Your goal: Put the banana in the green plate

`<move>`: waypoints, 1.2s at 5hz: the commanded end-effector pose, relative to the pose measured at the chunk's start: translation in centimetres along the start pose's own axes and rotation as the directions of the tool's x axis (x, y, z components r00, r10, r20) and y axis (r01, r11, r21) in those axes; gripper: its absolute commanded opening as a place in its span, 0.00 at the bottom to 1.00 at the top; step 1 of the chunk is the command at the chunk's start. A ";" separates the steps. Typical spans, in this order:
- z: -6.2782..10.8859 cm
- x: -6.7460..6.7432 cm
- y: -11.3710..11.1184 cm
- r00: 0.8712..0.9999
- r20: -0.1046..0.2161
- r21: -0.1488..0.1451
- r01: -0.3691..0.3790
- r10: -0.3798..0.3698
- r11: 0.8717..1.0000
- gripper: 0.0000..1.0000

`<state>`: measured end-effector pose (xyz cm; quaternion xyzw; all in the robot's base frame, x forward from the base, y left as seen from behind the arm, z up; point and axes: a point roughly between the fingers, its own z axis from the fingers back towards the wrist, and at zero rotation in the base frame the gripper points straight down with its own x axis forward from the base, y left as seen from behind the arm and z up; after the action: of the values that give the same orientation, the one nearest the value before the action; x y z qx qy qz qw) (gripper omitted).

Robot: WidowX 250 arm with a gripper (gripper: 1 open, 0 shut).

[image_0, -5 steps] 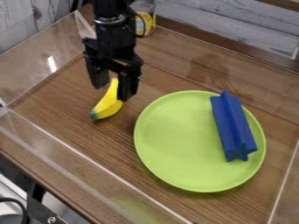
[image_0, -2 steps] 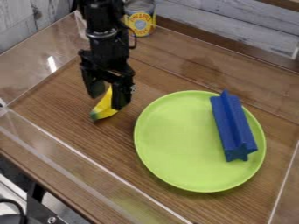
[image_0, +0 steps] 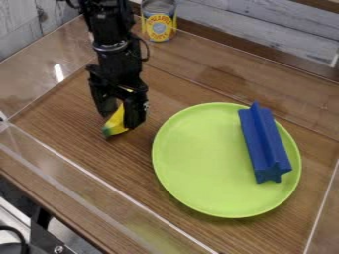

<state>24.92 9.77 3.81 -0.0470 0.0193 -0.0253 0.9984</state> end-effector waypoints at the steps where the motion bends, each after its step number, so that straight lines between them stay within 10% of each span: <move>1: 0.7 0.3 0.4 0.999 0.036 -0.007 -0.009 0.009 1.000 1.00; 6: 0.3 0.9 0.7 0.998 0.056 -0.058 -0.016 0.020 0.998 1.00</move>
<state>25.36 9.86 3.04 -0.0844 0.0104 -0.0198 0.9962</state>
